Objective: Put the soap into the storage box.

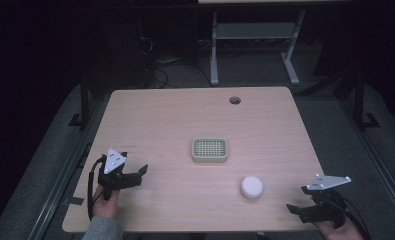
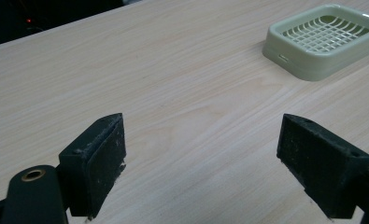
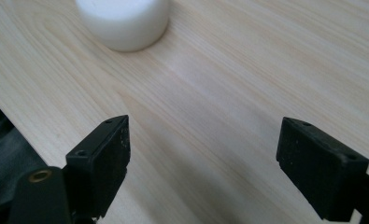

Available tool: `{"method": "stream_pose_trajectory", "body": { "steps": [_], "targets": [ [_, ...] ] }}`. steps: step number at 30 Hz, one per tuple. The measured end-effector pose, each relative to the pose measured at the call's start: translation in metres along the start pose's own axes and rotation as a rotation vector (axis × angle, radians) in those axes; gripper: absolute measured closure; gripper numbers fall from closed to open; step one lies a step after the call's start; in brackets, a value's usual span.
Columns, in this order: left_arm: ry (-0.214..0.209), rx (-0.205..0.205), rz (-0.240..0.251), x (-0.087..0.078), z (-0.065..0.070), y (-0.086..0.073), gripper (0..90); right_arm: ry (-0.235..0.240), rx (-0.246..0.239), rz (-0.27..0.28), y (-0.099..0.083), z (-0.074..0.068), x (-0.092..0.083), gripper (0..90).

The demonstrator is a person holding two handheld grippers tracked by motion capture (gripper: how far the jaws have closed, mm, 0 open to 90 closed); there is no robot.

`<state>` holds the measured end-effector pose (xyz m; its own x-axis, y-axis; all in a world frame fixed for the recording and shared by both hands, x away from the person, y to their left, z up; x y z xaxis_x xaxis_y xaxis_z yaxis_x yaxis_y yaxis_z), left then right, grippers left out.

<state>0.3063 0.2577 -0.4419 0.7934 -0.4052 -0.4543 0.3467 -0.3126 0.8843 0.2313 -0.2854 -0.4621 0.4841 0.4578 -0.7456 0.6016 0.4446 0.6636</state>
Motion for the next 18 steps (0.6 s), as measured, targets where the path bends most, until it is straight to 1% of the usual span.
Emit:
{"method": "stream_pose_trajectory", "body": {
  "steps": [1, 3, 7, 13, 14, 15, 16, 18],
  "targets": [
    [0.0, -0.002, 0.002, 0.0, 0.0, 0.0, 15.2, 0.009, 0.007, -0.001, 0.002, -0.001, 0.0, 16.8],
    [-0.002, 0.001, -0.001, 0.0, 0.001, 0.0, 15.2, 0.012, -0.019, 0.0, 0.005, -0.001, 0.001, 16.8],
    [-0.006, 0.002, -0.001, -0.001, 0.001, 0.0, 15.2, 0.027, -0.037, -0.021, 0.013, -0.003, 0.003, 16.7],
    [-0.006, -0.002, 0.003, -0.001, 0.0, 0.0, 15.2, 0.043, -0.07, -0.029, 0.026, -0.007, 0.004, 16.2],
    [-0.007, -0.002, 0.005, -0.001, 0.0, 0.0, 15.2, 0.047, -0.079, -0.041, 0.029, -0.009, 0.004, 16.2],
    [-0.007, -0.002, 0.007, -0.001, 0.001, 0.0, 15.2, 0.047, -0.079, -0.041, 0.029, -0.009, 0.004, 16.2],
    [-0.007, 0.005, -0.001, -0.001, 0.001, 0.0, 15.2, 0.05, -0.081, -0.039, 0.031, -0.009, 0.004, 16.2],
    [-0.01, 0.006, -0.001, -0.001, 0.001, 0.0, 15.2, 0.055, -0.091, -0.045, 0.036, -0.01, 0.005, 16.2]
  ]
}}
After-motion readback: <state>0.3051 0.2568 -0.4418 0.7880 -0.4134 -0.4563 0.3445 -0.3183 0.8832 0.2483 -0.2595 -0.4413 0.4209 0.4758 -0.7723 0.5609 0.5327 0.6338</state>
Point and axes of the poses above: each handheld gripper's, and its own axes: x roughly forward along the jaws, y roughly out of its top, z roughly to its right, the point moved 3 cm from there along x, roughly forward along the jaws, and after that the axes turned 4 degrees about z, right-handed, at the moved point
